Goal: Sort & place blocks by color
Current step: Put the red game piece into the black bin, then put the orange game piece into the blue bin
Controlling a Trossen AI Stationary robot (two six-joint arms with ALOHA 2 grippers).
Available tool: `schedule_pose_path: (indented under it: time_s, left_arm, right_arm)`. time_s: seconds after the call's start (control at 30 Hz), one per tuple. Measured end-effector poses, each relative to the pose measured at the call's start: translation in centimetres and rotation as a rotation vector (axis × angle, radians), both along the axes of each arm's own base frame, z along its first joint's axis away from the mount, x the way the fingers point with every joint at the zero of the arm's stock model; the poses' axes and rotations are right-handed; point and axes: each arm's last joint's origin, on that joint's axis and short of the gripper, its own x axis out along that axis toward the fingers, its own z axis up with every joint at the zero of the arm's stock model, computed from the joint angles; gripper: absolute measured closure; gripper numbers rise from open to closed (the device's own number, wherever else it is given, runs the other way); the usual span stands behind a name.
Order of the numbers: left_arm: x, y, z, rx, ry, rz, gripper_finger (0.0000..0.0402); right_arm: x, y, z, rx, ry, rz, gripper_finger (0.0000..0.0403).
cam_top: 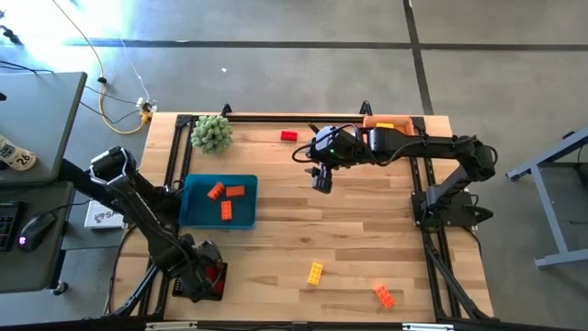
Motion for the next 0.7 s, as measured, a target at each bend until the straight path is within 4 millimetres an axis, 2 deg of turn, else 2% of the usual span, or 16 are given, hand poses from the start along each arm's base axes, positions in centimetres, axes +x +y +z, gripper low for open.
schedule_pose_path:
  time_s: [0.4,0.57,0.7]
  left_arm:
    - [0.7,0.7,0.1,-0.042,0.028,0.041,0.0234]
    - [0.9,1.4,1.0,-0.060,-0.011,0.064,0.0234]
    - [0.9,2.4,2.1,-0.051,-0.092,0.088,0.0233]
  right_arm:
    - [-0.3,0.0,-0.2,0.002,0.039,0.001,0.0176]
    - [-0.3,-0.2,-0.2,0.003,0.038,-0.005,0.0176]
    - [-0.4,-1.2,-0.3,0.007,0.038,-0.039,0.0176]
